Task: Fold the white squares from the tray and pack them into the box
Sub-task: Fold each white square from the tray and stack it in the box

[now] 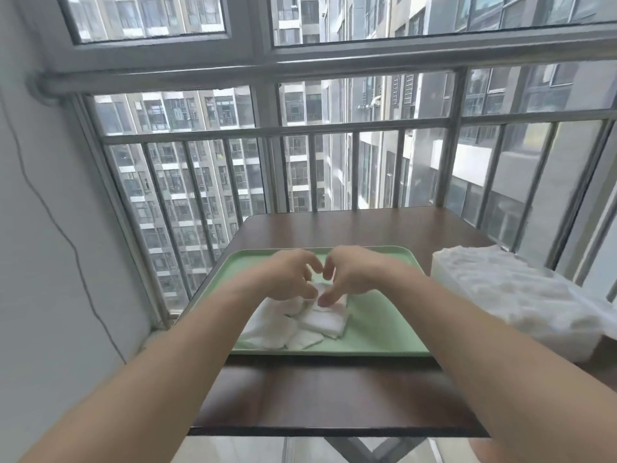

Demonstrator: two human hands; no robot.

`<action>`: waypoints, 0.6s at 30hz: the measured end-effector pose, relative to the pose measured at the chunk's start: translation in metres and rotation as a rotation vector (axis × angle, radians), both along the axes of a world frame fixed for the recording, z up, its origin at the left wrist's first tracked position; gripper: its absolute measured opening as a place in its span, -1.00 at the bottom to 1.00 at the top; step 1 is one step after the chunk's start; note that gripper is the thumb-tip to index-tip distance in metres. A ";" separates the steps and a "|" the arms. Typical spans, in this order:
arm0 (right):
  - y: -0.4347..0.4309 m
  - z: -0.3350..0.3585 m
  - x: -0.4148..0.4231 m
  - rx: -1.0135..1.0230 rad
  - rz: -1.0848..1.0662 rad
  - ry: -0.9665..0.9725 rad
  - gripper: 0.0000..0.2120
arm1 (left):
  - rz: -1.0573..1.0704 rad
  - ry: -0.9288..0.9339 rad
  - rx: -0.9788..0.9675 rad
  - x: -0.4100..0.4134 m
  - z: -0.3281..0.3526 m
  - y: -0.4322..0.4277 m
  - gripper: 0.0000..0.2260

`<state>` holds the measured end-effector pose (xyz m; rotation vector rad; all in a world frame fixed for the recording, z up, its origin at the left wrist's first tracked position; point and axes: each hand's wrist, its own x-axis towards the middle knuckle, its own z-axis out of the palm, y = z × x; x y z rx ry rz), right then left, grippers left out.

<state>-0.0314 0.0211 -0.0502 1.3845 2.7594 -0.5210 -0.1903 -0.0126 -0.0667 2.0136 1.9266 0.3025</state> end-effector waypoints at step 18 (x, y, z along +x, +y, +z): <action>0.012 -0.011 0.034 -0.185 -0.149 0.406 -0.91 | 0.020 -0.307 0.011 -0.007 0.010 0.008 -0.97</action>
